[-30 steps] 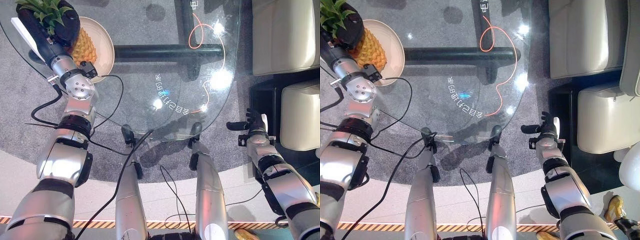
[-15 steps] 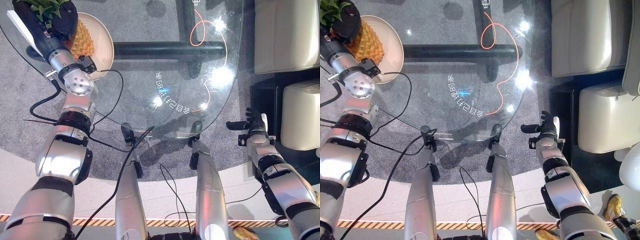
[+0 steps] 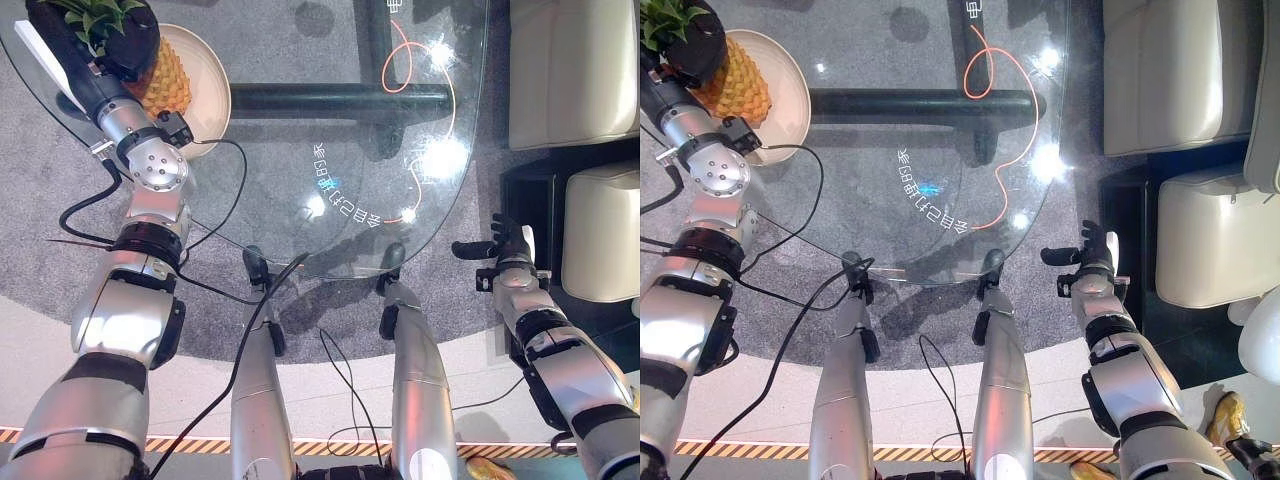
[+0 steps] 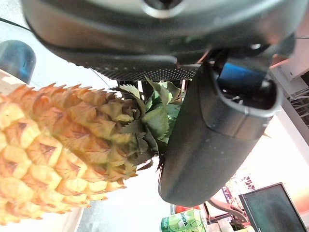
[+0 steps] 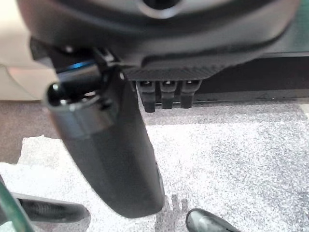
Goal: Pick up the fruit to the plate
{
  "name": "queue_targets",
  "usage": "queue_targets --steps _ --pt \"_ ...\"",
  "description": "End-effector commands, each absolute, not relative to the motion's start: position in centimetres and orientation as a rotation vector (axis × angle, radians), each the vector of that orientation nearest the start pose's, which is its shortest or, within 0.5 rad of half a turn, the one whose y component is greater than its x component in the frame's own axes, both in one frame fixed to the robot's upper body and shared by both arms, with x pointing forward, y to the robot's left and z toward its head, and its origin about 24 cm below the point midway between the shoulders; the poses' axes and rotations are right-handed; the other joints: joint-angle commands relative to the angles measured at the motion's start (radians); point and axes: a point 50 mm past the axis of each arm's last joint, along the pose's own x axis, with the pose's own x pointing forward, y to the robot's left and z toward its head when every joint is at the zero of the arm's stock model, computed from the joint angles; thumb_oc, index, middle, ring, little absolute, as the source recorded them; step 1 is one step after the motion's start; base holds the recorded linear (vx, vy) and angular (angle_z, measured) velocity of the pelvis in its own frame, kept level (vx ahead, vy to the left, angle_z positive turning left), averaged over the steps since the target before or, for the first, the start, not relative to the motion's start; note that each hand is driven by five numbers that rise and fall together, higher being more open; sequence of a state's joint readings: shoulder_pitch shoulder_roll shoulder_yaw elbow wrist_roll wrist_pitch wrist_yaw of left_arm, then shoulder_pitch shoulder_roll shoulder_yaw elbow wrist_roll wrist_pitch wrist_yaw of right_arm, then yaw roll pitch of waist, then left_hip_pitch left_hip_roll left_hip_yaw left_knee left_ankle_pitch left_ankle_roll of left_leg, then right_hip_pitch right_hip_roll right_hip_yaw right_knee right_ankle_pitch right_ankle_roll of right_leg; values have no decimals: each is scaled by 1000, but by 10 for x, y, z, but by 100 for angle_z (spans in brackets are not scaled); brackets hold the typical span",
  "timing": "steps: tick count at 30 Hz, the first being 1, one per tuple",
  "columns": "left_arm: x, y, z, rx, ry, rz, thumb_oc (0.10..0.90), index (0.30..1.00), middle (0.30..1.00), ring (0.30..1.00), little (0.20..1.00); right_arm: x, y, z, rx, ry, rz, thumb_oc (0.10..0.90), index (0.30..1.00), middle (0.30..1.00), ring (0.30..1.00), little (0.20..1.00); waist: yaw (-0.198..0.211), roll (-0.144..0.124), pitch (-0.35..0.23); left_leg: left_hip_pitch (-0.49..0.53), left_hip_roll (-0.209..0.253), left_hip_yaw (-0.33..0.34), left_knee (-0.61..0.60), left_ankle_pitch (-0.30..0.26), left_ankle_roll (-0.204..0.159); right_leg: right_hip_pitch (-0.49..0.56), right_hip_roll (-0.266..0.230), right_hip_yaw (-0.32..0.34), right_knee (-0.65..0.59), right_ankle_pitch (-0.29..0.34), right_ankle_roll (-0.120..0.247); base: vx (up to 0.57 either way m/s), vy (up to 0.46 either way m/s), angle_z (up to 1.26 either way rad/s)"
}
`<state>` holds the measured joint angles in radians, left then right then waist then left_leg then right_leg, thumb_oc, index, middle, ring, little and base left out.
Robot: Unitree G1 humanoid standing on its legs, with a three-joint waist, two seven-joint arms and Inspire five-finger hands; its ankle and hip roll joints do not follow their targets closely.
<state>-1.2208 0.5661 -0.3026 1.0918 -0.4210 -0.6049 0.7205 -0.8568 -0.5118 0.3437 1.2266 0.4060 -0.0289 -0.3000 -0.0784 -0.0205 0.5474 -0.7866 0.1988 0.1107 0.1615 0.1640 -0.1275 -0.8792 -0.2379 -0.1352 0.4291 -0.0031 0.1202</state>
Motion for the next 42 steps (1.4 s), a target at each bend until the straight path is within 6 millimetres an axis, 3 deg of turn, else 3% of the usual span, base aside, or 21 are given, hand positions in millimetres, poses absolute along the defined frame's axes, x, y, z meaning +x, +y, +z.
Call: queue_targets --steps 1,24,30,42 --pt "352 258 355 -84 -1118 704 594 724 724 724 694 360 -299 77 -346 290 -538 800 900 900 900 900 31 -24 -27 -41 27 -41 140 -107 -28 25 -21 -17 -74 41 36 0 0 0" --pt "347 245 338 -165 -1176 607 668 787 787 787 768 358 -301 75 -322 287 -561 800 900 900 900 900 58 -20 -27 -57 18 -58 142 -114 -23 15 -27 -35 -68 38 37 1 -4 1" --pt "348 241 333 -180 -1169 579 800 900 900 900 900 358 -299 74 -315 287 -566 800 900 900 900 900 64 -20 -27 -61 17 -62 142 -115 -22 13 -29 -38 -67 38 38 0 0 0" --pt "349 244 320 -212 -1136 574 800 900 900 900 900 356 -301 72 -308 288 -573 800 900 900 900 900 71 -19 -27 -61 14 -65 138 -113 -21 13 -34 -44 -71 44 41 0 0 0"
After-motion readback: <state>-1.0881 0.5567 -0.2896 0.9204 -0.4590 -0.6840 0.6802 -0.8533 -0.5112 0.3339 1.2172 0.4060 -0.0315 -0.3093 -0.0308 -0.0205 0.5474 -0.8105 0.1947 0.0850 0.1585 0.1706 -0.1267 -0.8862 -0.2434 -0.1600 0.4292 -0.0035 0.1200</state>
